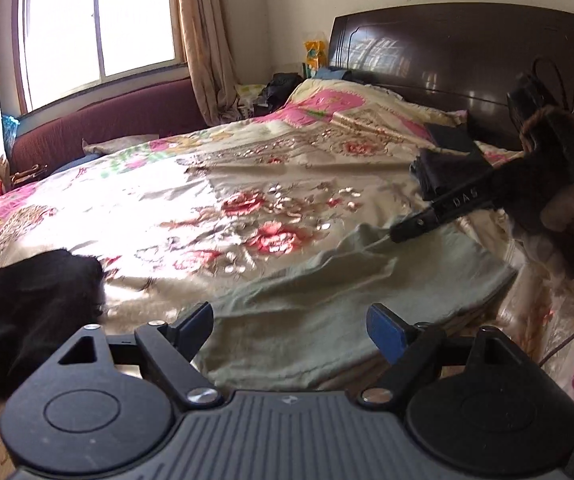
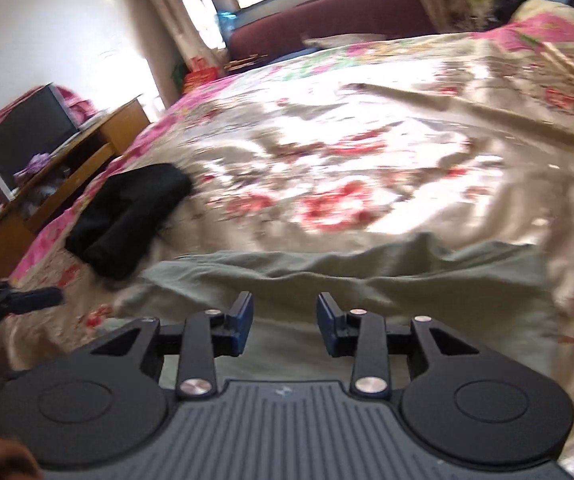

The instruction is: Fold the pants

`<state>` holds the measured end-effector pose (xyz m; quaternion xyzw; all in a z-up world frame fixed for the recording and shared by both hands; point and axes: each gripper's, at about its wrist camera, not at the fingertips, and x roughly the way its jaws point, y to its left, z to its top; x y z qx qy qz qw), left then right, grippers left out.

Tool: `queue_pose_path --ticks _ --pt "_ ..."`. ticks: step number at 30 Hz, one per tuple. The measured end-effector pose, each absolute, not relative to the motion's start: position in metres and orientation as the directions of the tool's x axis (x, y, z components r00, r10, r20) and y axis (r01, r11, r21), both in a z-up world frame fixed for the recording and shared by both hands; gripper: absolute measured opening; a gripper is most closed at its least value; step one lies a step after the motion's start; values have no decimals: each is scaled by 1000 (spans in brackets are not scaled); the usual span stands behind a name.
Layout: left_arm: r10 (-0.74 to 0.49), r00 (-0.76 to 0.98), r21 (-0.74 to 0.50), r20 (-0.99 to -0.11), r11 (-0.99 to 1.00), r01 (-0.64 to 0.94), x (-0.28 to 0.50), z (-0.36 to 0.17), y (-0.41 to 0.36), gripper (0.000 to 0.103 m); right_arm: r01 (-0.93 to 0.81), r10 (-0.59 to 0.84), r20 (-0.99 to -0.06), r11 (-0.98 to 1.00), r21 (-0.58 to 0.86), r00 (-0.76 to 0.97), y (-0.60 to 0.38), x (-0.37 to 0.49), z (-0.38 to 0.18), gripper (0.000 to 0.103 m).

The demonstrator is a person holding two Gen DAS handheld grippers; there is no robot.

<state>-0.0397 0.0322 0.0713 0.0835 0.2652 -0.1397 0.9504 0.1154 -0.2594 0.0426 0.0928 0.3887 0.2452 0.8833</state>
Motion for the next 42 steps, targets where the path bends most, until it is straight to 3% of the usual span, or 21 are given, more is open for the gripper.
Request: queue_pose_path --ticks 5,11,16,22,30,32,33,34,35,37,38,40,42 --pt "-253 775 76 -579 930 360 10 46 -2 101 -130 360 -660 919 372 659 -344 131 12 38" --pt "-185 621 110 -762 907 406 55 -15 -29 101 -139 621 -628 755 641 469 -375 142 -39 39" --pt "-169 616 147 -769 892 428 53 -1 -35 101 -102 724 -513 617 780 462 -404 150 -54 37" --pt "-143 588 178 -796 873 454 67 -3 -49 101 -190 699 -532 673 714 477 -406 160 -51 37" --pt "-136 567 168 -812 877 451 78 -4 -58 101 -255 868 -382 465 848 317 -393 187 -62 39" --pt "-131 569 183 -812 868 461 77 -4 -60 101 -249 859 -393 480 841 327 -398 187 -64 39" --pt "-130 568 186 -813 866 464 78 -5 -61 101 -210 843 -418 500 840 337 -401 191 -70 34" --pt "-129 566 184 -815 867 462 79 -6 -61 101 -142 831 -441 509 849 339 -402 196 -80 20" --pt "-127 563 181 -816 870 459 81 -7 -62 101 -112 827 -442 505 856 347 -400 198 -84 16" --pt "-124 564 180 -816 873 453 83 -8 -64 101 -108 833 -420 484 868 360 -391 196 -82 15" --pt "-120 567 186 -815 872 452 83 -10 -65 101 -96 845 -405 462 882 349 -385 193 -82 8" --pt "-109 566 193 -817 873 448 85 -12 -68 101 -69 847 -398 448 892 351 -385 187 -80 6" --pt "-109 565 194 -818 873 448 85 -11 -72 100 -57 840 -334 395 917 428 -404 178 -73 5"
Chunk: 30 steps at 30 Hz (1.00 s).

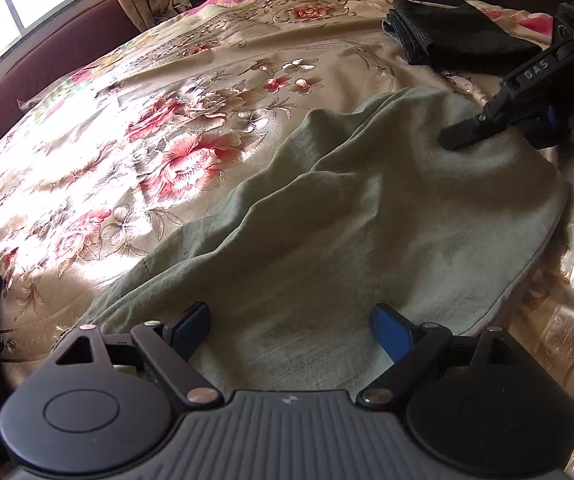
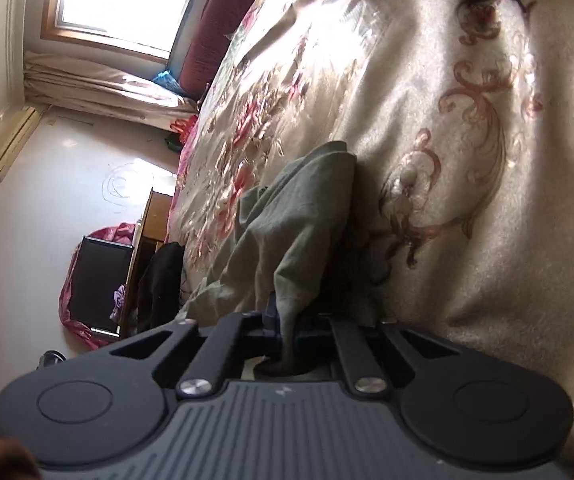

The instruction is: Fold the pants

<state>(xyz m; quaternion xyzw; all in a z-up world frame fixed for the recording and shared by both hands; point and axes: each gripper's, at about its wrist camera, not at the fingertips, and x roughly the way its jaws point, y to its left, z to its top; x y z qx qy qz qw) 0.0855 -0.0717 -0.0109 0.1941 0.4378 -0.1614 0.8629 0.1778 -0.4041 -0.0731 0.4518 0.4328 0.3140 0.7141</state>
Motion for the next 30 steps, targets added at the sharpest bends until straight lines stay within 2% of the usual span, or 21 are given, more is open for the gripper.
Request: queue_pose_path --ticks 2,4,8,11,13,15,16,17,18,19,20,21,23,27,30 --pt "-139 561 178 -816 863 473 86 -10 -80 99 -45 816 -296 365 930 497 -427 171 -66 3" --pt "-186 547 144 -816 852 503 89 -11 -93 99 -40 770 -337 424 905 542 -442 167 -59 3" --pt "-239 552 161 -799 799 579 90 -22 -130 99 48 694 -418 486 873 586 -466 162 -57 3" --pt "-258 556 149 -790 799 583 90 -22 -132 99 42 692 -439 511 859 573 -466 158 -49 6" --pt "-265 571 154 -777 800 579 85 -17 -122 99 39 698 -450 519 854 557 -458 156 -45 12" --pt "-260 583 156 -770 809 566 80 -16 -110 99 26 682 -496 575 818 538 -447 159 -46 27" --pt "-255 589 156 -767 816 556 78 -17 -104 99 24 672 -529 606 795 518 -443 160 -49 44" --pt "-253 594 148 -763 828 542 77 -19 -97 99 19 671 -547 623 782 500 -438 162 -53 47" --pt "-253 598 138 -760 837 530 76 -19 -92 100 26 654 -576 650 760 490 -432 163 -55 46" --pt "-254 604 129 -755 846 517 75 -20 -88 100 43 627 -604 676 736 493 -427 163 -54 36" --pt "-249 615 129 -748 854 503 73 -19 -85 100 57 615 -616 683 728 493 -426 163 -52 14" --pt "-241 629 134 -739 863 488 70 -19 -81 100 77 622 -603 662 746 499 -428 162 -48 7" --pt "-238 643 133 -728 871 472 65 -19 -74 100 79 616 -583 649 757 530 -426 157 -31 7" --pt "-252 658 88 -710 895 437 59 -20 -55 100 10 562 -629 742 671 537 -394 155 15 7" --pt "-223 702 109 -676 913 394 55 -17 -46 100 -58 532 -665 801 595 523 -356 156 46 7"
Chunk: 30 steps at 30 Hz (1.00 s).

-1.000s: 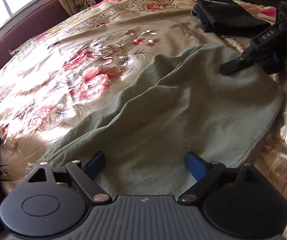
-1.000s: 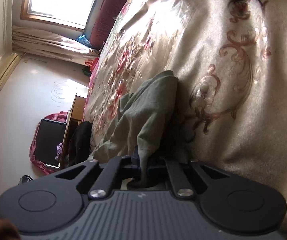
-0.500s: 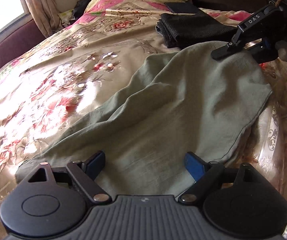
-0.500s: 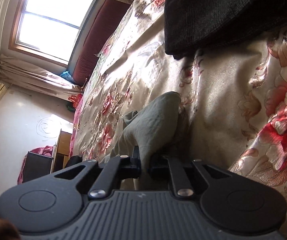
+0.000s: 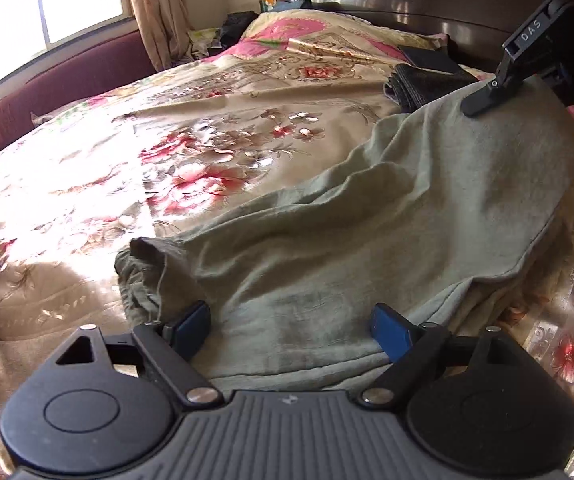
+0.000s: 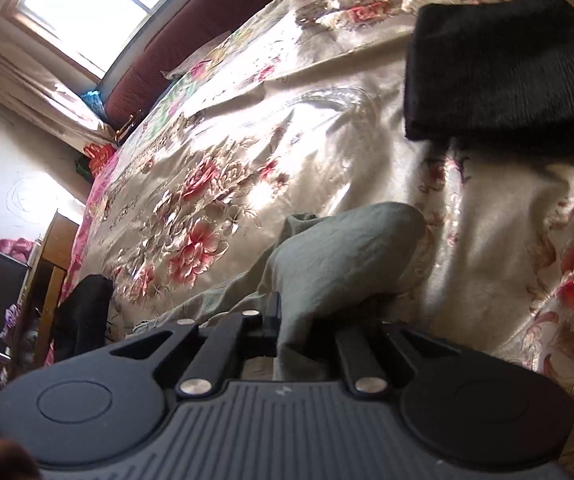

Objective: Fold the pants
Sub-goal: 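Fold the held edge over the pants stack with the right gripper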

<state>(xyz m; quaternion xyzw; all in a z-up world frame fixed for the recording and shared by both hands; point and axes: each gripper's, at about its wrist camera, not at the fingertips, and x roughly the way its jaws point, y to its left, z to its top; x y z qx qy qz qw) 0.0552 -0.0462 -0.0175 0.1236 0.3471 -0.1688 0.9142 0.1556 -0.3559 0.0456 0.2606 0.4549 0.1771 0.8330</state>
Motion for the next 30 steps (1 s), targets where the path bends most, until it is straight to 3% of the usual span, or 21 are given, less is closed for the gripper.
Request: queue_pose_path --ticks 6,13,21,25,26,30 --pt "-206 732 58 -650 946 318 53 -17 -17 100 -176 557 -701 822 542 445 -270 157 75 8" --pt "-238 726 1 -646 950 312 47 -19 -1 100 -312 484 -796 869 385 363 -167 151 55 9" --pt "-301 695 -53 -653 933 355 43 -25 3 100 -457 411 -806 866 200 426 -103 120 58 8" --pt "-311 690 -58 -654 929 364 42 -26 2 100 -600 379 -774 800 -1 507 -72 96 70 9" --pt "-314 688 -62 -654 929 366 41 -27 3 100 -606 378 -780 795 -2 499 -69 98 69 15" --pt "-345 665 -126 -662 926 356 37 -23 16 100 -589 402 -815 803 94 417 -67 108 60 18"
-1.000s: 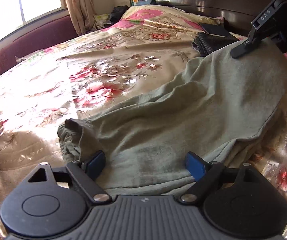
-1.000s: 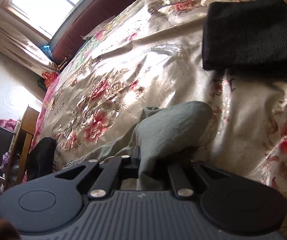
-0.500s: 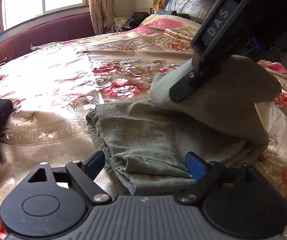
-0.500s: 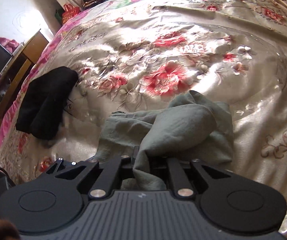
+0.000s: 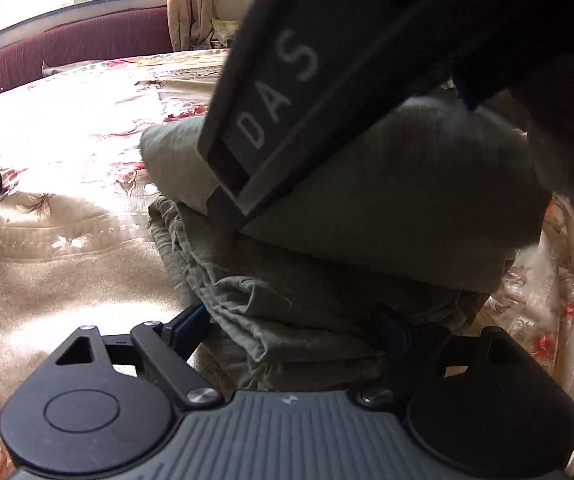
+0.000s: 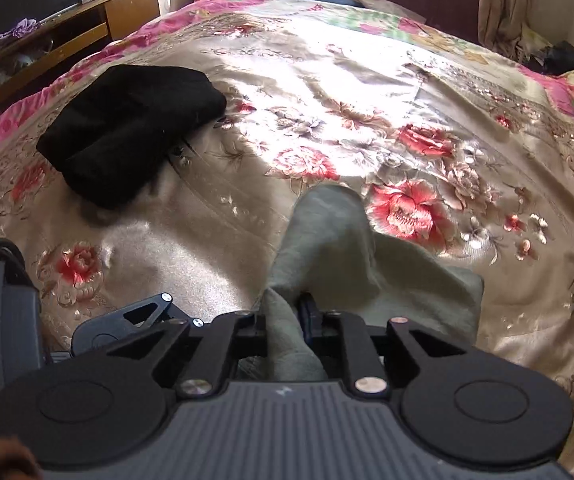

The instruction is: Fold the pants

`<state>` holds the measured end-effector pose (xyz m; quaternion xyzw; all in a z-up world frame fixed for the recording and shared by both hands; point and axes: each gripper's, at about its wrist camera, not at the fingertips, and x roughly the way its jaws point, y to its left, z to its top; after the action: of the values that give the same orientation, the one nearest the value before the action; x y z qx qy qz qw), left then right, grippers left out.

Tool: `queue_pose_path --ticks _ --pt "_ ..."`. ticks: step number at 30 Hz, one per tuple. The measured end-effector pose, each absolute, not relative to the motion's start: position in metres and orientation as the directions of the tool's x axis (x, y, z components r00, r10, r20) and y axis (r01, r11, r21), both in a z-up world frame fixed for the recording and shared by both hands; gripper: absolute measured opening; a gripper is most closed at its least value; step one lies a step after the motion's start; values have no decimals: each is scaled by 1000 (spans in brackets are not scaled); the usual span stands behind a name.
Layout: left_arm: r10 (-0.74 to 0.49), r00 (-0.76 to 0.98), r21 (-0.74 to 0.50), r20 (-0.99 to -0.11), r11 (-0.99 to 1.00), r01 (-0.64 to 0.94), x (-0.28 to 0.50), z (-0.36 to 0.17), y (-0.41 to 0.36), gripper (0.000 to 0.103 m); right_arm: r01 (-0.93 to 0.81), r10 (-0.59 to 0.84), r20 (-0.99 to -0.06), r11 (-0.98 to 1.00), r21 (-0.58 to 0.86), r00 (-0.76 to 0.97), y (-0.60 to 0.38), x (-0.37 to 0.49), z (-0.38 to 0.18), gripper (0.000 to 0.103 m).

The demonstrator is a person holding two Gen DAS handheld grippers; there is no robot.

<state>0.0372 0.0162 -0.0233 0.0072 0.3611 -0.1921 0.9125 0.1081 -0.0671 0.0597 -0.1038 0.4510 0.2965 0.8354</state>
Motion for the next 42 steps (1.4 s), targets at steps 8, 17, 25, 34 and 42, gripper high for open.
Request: queue_pose_path --ticks 8,17,25,34,42 --pt "-335 685 -158 -647 938 309 27 -18 38 100 -552 416 -808 822 138 417 -86 113 64 27" --pt "-297 715 -118 -633 950 290 11 -13 36 100 -524 430 -827 828 201 362 -72 134 38 33" --pt "-274 777 -50 -567 953 300 -35 18 20 100 -540 401 -840 827 159 366 -59 154 35 51" --pt "-269 788 44 -553 935 351 -49 34 -16 101 -491 460 -840 824 283 288 -71 181 27 14" --pt "-266 828 191 -494 896 402 -48 41 -43 101 -405 551 -773 814 416 315 -129 181 49 6"
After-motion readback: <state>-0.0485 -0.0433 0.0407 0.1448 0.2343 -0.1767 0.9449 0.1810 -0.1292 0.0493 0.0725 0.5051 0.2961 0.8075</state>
